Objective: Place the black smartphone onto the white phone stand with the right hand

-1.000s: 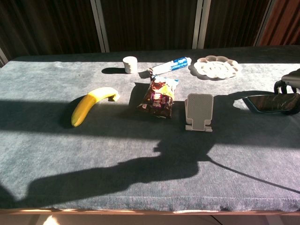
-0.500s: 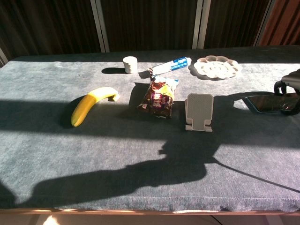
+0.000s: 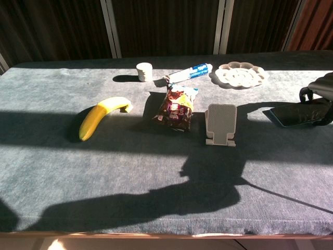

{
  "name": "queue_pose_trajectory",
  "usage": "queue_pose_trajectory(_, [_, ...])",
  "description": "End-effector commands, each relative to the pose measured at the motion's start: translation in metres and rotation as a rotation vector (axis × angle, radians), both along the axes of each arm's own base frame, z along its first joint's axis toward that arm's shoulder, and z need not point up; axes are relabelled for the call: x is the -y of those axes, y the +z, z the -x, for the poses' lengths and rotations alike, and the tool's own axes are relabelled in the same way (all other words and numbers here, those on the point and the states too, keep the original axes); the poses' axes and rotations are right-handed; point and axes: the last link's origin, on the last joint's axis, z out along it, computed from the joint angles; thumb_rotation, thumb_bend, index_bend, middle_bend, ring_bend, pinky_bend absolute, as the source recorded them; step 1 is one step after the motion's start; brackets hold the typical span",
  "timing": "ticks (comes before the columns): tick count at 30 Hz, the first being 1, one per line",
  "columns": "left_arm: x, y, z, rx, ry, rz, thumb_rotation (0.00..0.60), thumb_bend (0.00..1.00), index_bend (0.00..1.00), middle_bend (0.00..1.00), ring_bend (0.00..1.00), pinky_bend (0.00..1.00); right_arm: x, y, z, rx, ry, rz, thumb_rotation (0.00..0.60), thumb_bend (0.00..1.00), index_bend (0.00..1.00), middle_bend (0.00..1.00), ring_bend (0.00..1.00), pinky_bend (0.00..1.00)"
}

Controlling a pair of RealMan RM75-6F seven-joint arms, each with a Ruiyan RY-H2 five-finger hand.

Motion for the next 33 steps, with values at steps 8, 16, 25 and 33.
queue_pose_trajectory(8, [0.0, 0.001, 0.001, 0.001, -0.001, 0.0, 0.6, 0.4, 0.0, 0.0, 0.0, 0.07, -0.003, 0.001, -0.011, -0.026, 0.164, 0.061, 0.6, 0.4, 0.97, 0.7, 0.51, 0.51])
queue_pose_trajectory(16, [0.001, -0.001, -0.001, 0.002, -0.013, 0.013, 0.6, 0.39, 0.0, 0.0, 0.0, 0.07, -0.009, 0.006, -0.013, -0.121, 0.3, 0.11, 0.6, 0.4, 0.98, 0.7, 0.51, 0.51])
queue_pose_trajectory(25, [0.003, -0.001, -0.001, 0.015, -0.024, 0.031, 0.6, 0.39, 0.0, 0.0, 0.0, 0.07, -0.013, 0.017, -0.031, -0.231, 0.529, 0.149, 0.6, 0.4, 0.98, 0.7, 0.52, 0.51])
queue_pose_trajectory(33, [0.004, 0.0, -0.002, 0.019, -0.028, 0.029, 0.6, 0.39, 0.0, 0.0, 0.0, 0.07, -0.02, 0.039, -0.058, -0.342, 0.835, 0.149, 0.6, 0.39, 0.98, 0.7, 0.52, 0.44])
